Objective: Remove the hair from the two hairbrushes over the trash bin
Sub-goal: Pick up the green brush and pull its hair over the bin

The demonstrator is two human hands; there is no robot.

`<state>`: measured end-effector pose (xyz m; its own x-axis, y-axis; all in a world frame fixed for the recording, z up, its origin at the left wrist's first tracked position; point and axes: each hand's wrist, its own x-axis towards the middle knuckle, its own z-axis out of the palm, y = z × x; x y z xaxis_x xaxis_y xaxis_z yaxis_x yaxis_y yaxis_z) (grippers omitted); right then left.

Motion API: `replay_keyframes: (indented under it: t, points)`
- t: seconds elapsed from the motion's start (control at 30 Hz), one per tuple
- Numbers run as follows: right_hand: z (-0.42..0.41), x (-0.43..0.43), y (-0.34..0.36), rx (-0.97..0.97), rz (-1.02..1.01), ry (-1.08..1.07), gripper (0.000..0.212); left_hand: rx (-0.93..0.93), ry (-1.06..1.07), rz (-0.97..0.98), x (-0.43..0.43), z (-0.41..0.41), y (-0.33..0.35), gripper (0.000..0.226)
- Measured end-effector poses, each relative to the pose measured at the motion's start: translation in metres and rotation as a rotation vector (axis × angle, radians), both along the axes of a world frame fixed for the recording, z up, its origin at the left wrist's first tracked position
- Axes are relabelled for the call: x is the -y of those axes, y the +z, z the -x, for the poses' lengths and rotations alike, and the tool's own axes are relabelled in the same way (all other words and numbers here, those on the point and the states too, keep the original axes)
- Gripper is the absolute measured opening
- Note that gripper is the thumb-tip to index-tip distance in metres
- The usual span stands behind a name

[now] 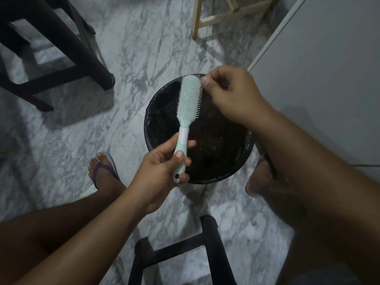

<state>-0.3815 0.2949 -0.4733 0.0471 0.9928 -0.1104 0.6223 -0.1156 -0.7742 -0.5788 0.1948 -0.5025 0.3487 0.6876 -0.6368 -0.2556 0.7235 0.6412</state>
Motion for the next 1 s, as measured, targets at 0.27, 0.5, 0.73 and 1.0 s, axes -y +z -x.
replay_keyframes:
  t: [0.27,0.5,0.73,1.0]
  points:
    - [0.006,0.012,-0.006,0.173,-0.022,0.306,0.027,-0.019,-0.016,-0.024,-0.003,0.002,-0.002,0.046]
    - [0.017,0.018,-0.003,0.405,0.046,0.351,0.039,-0.035,-0.056,-0.020,0.001,0.003,-0.004,0.047]
    - [0.022,0.020,-0.005,0.281,0.019,0.265,0.012,-0.038,-0.041,-0.025,-0.002,0.002,-0.005,0.047]
    - [-0.002,0.004,0.008,0.176,-0.027,0.157,0.015,-0.056,-0.044,-0.019,0.001,-0.001,-0.005,0.047]
